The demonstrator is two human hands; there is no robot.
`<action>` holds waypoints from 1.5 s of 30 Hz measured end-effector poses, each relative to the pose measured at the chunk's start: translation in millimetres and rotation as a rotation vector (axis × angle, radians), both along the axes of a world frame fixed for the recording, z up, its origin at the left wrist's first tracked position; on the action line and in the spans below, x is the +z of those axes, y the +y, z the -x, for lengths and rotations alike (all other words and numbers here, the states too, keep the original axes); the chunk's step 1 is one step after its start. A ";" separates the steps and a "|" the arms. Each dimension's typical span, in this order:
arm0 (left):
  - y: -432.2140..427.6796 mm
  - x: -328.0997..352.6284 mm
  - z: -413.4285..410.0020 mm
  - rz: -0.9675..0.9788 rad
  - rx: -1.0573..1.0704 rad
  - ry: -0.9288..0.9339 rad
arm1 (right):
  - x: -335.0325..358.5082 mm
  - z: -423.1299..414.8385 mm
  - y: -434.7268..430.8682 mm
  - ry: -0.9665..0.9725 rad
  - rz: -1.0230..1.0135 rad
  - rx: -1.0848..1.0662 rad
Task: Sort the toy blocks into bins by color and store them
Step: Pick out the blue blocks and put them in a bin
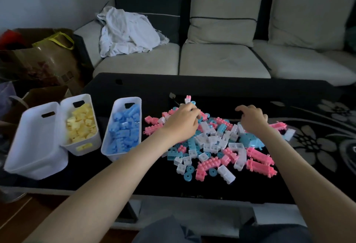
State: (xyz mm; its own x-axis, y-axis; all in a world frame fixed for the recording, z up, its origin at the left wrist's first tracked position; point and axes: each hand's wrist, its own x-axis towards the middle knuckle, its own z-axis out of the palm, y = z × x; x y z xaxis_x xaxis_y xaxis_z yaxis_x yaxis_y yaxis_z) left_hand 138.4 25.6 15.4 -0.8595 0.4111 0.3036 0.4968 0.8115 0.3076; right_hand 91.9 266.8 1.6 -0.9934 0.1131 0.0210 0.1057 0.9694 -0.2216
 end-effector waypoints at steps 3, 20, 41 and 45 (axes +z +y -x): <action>10.9 -8.7 6.8 -0.029 -0.012 -0.042 | -3.1 -2.1 31.5 -0.048 0.080 -0.061; 5.5 -10.8 0.4 -0.051 0.030 0.055 | 5.8 -10.5 33.3 0.107 0.177 -0.103; -160.0 11.1 -64.7 -0.084 0.673 0.228 | 56.4 -73.9 -226.1 0.190 0.632 0.640; -184.7 3.0 -76.1 -0.045 0.992 0.091 | 39.9 -85.9 -259.1 0.035 0.528 0.751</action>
